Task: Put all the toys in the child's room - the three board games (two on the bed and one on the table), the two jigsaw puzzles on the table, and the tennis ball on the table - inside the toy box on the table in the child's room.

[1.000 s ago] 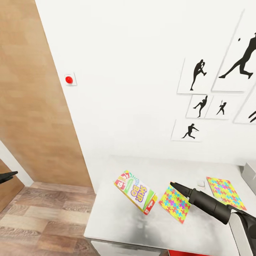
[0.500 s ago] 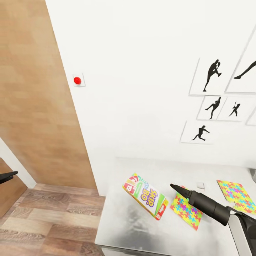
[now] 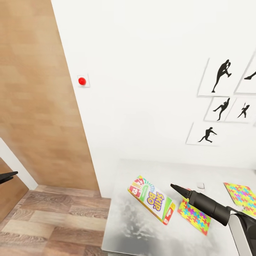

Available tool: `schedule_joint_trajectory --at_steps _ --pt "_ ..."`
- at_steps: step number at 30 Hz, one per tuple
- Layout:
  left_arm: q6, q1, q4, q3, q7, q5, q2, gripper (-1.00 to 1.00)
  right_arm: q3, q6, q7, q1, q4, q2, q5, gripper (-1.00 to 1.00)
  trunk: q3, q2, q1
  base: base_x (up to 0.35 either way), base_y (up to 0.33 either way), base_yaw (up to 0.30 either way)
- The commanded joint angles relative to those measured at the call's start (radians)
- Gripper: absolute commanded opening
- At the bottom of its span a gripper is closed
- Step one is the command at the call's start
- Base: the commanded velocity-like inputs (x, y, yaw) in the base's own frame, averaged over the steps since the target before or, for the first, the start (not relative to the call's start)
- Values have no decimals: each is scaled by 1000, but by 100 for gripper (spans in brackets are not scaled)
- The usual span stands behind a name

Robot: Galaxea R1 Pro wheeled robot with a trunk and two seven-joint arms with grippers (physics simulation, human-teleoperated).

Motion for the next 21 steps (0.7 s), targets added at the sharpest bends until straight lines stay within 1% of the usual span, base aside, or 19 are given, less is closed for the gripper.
schedule_joint_trajectory --at_steps 1,7,11,15,18,21 --pt "11 -2 0 3 -8 -10 0 100 -1 5 2 -1 0 0 -2 100 -2 -2 1 119 157 0" --pt "11 -2 0 3 -8 -11 0 100 -1 5 1 -1 0 0 -2 100 -2 -2 1 73 91 0" --pt "10 -2 0 3 -8 -11 -2 100 -1 6 1 -1 1 1 -2 100 -2 -2 1 19 24 0" --pt "10 -2 0 2 -8 -13 -9 100 -1 7 -7 -1 2 4 -1 100 -2 -2 1 8 10 0" --pt "10 -2 0 0 -8 -15 -16 100 1 8 -36 -1 4 6 -1 100 -2 -2 1 4 4 0" --pt "10 -2 -1 -3 -8 -17 -25 100 4 11 -99 -2 9 8 -1 100 -2 -2 1 2 2 0"
